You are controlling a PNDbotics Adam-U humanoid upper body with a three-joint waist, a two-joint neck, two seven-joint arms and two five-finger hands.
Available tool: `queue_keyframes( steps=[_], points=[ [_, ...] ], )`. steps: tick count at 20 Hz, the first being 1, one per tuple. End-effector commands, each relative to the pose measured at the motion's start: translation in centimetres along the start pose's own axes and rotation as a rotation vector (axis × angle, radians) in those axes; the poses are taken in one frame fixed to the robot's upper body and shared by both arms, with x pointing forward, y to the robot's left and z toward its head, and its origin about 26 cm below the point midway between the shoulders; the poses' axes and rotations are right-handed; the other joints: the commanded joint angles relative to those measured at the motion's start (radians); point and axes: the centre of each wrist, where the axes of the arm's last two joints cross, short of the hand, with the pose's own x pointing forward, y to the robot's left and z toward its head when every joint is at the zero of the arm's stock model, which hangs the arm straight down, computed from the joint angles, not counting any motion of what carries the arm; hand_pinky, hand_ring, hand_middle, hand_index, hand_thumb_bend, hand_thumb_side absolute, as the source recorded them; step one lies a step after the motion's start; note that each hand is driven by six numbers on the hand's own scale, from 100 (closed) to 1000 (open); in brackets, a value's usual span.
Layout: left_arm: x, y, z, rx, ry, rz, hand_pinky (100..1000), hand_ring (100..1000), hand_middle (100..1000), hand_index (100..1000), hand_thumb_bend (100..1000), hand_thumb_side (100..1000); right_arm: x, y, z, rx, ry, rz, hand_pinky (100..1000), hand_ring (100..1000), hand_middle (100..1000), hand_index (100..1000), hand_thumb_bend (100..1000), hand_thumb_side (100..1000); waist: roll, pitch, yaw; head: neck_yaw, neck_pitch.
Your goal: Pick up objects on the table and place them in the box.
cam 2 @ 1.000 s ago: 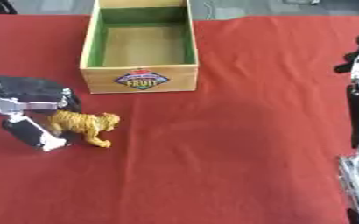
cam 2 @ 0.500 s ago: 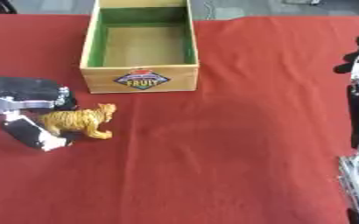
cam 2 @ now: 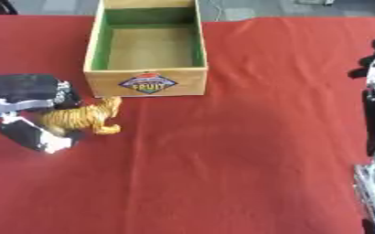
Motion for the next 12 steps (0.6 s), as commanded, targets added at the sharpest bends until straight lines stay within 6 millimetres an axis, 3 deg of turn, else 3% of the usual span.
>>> queue_keyframes(
  steps=[1, 7, 12],
  points=[
    [0.4, 2.7, 1.5, 0.088, 0.023, -0.066, 409, 383, 301, 296, 100, 565, 0.6, -0.3, -0.5, -0.005, -0.032, -0.004, 821, 491, 498, 708, 100, 694, 0.002, -0.022, -0.001, 0.0, -0.01],
    [1.4, 6.8, 2.9, 0.288, 0.042, -0.112, 404, 373, 289, 284, 100, 547, 0.7, -0.4, -0.6, -0.009, -0.04, -0.003, 821, 492, 498, 708, 100, 694, 0.008, -0.025, -0.005, 0.007, -0.014],
    [0.9, 9.1, 2.7, 0.396, 0.086, -0.119, 401, 373, 285, 278, 100, 535, 0.8, -0.4, -0.7, -0.004, -0.046, -0.006, 821, 493, 499, 708, 100, 694, 0.017, -0.025, -0.015, 0.023, -0.016]
  ],
)
